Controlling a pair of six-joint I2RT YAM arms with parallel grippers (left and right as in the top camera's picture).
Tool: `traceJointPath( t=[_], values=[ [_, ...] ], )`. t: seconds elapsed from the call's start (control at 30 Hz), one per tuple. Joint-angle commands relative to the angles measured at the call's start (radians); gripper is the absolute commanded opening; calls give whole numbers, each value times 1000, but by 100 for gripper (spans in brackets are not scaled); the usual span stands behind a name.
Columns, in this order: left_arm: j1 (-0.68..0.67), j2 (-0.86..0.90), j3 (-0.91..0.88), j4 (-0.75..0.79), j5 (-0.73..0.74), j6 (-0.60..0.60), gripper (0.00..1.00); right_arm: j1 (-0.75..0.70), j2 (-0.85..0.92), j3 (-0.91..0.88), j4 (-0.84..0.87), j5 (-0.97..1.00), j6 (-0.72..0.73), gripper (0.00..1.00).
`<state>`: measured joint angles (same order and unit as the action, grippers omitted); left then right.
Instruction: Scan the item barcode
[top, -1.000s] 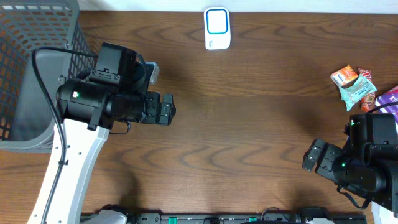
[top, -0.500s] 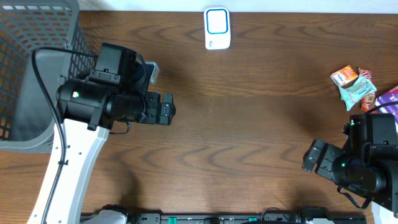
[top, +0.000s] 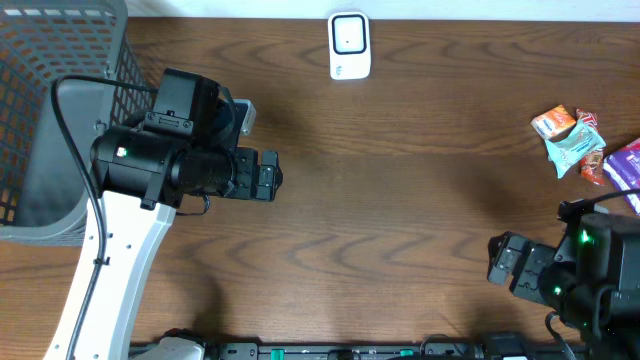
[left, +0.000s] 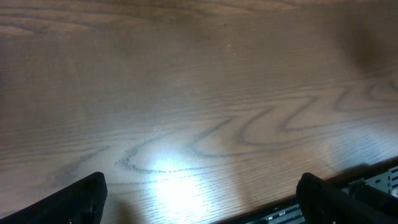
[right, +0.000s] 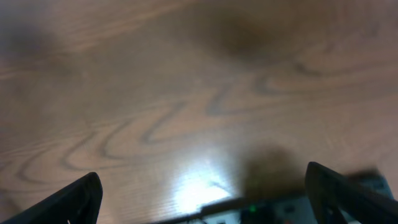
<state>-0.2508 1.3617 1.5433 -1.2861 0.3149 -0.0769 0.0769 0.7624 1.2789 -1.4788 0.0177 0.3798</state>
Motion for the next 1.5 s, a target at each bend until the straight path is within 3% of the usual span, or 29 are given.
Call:
traceJointPath(
  t=[0.0, 0.43, 0.63, 0.93, 1.47],
  values=[
    [-1, 4, -3, -5, -3, 13, 98, 23, -89, -81, 56, 7, -46, 99],
    [-1, 4, -3, -5, -3, 13, 98, 23, -486, -426, 317, -11, -77, 99],
    [-1, 4, -3, -5, -3, 13, 98, 23, -537, -562, 515, -103, -208, 99],
    [-1, 4, -3, -5, -3, 13, 98, 23, -592, -785, 841, -164, -209, 99],
    [-1, 4, -3, -5, -3, 13, 98, 29, -757, -1054, 1199, -186, -247, 99]
  ],
)
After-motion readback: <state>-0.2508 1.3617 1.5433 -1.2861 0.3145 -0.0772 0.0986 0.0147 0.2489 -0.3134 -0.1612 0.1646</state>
